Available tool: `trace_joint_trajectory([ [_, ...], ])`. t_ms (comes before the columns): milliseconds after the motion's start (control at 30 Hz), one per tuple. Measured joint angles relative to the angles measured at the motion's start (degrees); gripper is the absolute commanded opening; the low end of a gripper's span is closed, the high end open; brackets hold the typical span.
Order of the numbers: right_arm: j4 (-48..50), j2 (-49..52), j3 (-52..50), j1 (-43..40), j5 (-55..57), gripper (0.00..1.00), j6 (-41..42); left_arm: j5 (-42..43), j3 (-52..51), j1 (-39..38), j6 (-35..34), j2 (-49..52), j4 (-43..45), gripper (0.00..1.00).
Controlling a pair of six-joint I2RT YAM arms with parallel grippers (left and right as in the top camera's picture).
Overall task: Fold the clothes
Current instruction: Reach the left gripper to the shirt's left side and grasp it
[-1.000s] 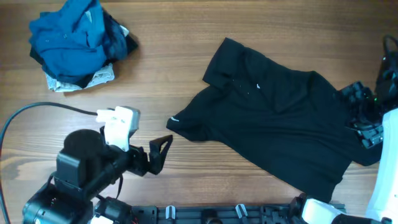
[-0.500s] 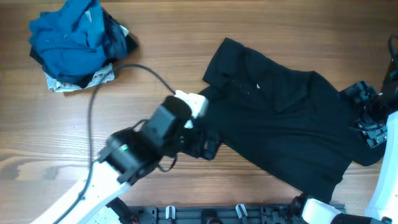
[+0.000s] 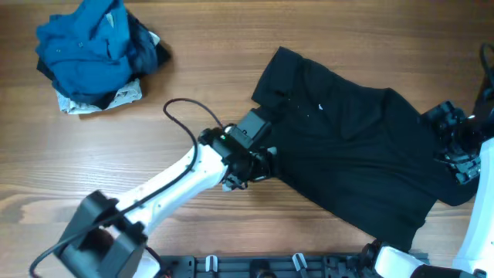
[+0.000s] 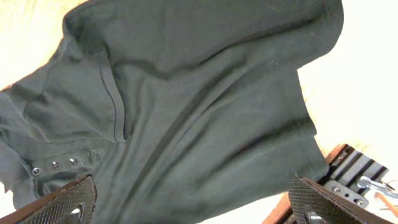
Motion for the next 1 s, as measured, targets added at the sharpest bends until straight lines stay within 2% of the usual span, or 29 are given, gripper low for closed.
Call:
trace_joint_trajectory([
  [133,-1.81,0.0,-0.15,0.0,0.02,1.0,-0.81,-1.99,0.0,2.08,-3.67,2.1,2.34,1.0],
  [267,-2.82,0.0,-0.94,0.0,0.02,1.0,-1.29,-2.54,0.0,4.96,-3.96,4.35,4.63,0.99],
  [567,-4.66,0.0,-1.16,0.0,0.02,1.0,-2.75,-1.68,0.0,6.67,-0.52,7.48,9.7,0.81],
  [667,-5.44,0.0,-1.18,0.0,0.0,1.0,-2.78,-0.24,0.0,6.67,0.44,8.61,9.73,0.65],
  [867,-5.57,0.0,-1.38,0.0,-0.17,1.0,-2.78,1.64,0.0,6.67,1.77,10.71,9.64,0.04],
  [933,-4.02,0.0,-2.01,0.0,-0.46,0.98,-2.78,2.05,0.0,6.67,1.75,10.71,9.51,0.04],
  [967,-1.77,-0.13,-3.13,0.0,-0.85,0.88,-2.78,2.23,0.02,6.69,1.97,10.71,9.49,0.04],
  [1000,1.16,0.02,-5.62,0.0,-1.81,0.86,-2.95,2.25,0.02,6.73,2.03,10.71,9.31,0.04],
])
